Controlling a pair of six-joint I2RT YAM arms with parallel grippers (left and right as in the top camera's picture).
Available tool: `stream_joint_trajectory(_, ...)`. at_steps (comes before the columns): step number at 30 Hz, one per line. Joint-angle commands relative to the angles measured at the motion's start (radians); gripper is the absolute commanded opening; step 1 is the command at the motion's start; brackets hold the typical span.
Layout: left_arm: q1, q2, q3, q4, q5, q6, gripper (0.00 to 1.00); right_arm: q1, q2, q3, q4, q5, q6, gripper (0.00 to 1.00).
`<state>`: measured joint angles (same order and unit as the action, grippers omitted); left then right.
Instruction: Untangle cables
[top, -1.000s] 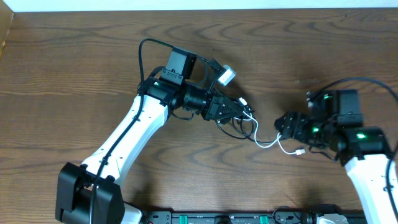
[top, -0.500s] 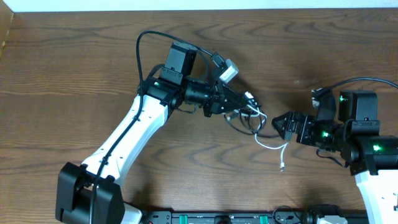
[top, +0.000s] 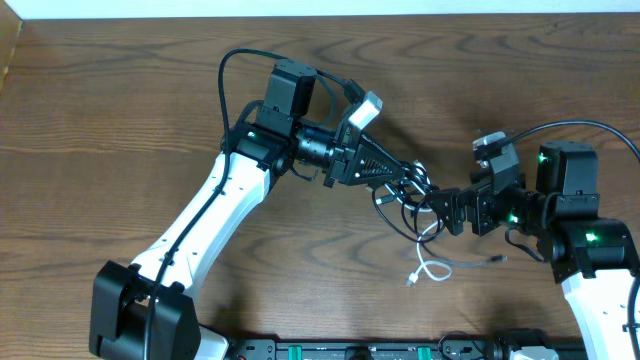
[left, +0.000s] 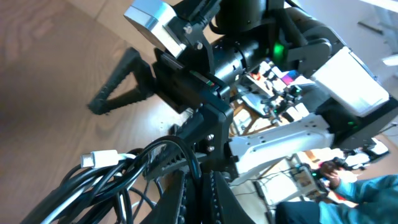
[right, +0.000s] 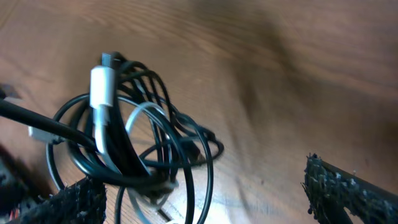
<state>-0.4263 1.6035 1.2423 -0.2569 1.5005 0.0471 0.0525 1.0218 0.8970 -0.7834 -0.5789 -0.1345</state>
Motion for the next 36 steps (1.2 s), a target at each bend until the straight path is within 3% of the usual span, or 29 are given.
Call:
stream_joint_trajectory(1, 0.005, -0.023, 0.019, 0.009, 0.071, -0.05, 0.08, 0.029, 0.005, -0.01, 0.025, -0.086, -0.127, 0.99)
stream_joint_trajectory(6, 0.004, -0.023, 0.019, 0.009, 0.071, -0.055, 0.08, 0.068, 0.035, -0.01, 0.069, -0.086, -0.136, 0.99)
stream_joint_trajectory(11, 0.005, -0.023, 0.019, 0.019, 0.071, -0.099, 0.08, 0.107, 0.108, -0.01, 0.128, -0.085, -0.136, 0.92)
stream_joint_trajectory(16, 0.004, -0.024, 0.019, 0.021, 0.071, -0.136, 0.08, 0.112, 0.197, -0.01, 0.22, -0.083, -0.135, 0.69)
stream_joint_trajectory(19, 0.004, -0.024, 0.019, 0.02, 0.071, -0.139, 0.07, 0.112, 0.228, -0.01, 0.269, -0.086, -0.11, 0.4)
stream_joint_trajectory(21, 0.005, -0.024, 0.019, 0.02, 0.07, -0.139, 0.08, 0.112, 0.23, -0.01, 0.278, -0.086, -0.097, 0.09)
stream_joint_trajectory(22, 0.005, -0.024, 0.019, 0.02, 0.07, -0.138, 0.08, 0.112, 0.23, -0.01, 0.278, -0.086, -0.097, 0.01)
stream_joint_trajectory(26, 0.005, -0.023, 0.019, 0.02, 0.054, -0.138, 0.09, 0.11, 0.22, -0.01, 0.275, -0.086, 0.001, 0.01)
stream_joint_trajectory(29, 0.005, -0.023, 0.019, 0.019, 0.003, -0.138, 0.43, 0.11, 0.204, -0.01, 0.267, -0.086, 0.088, 0.01)
stream_joint_trajectory(30, 0.005, -0.023, 0.019, 0.019, -0.011, -0.138, 0.68, 0.109, 0.196, -0.01, 0.266, -0.086, 0.122, 0.01)
stream_joint_trajectory(32, 0.005, -0.023, 0.018, 0.019, -0.05, -0.138, 0.83, 0.099, 0.176, -0.01, 0.262, -0.086, 0.181, 0.01)
stream_joint_trajectory(36, 0.005, -0.023, 0.018, -0.016, -0.196, -0.138, 0.85, 0.054, 0.121, -0.01, 0.241, -0.087, 0.283, 0.01)
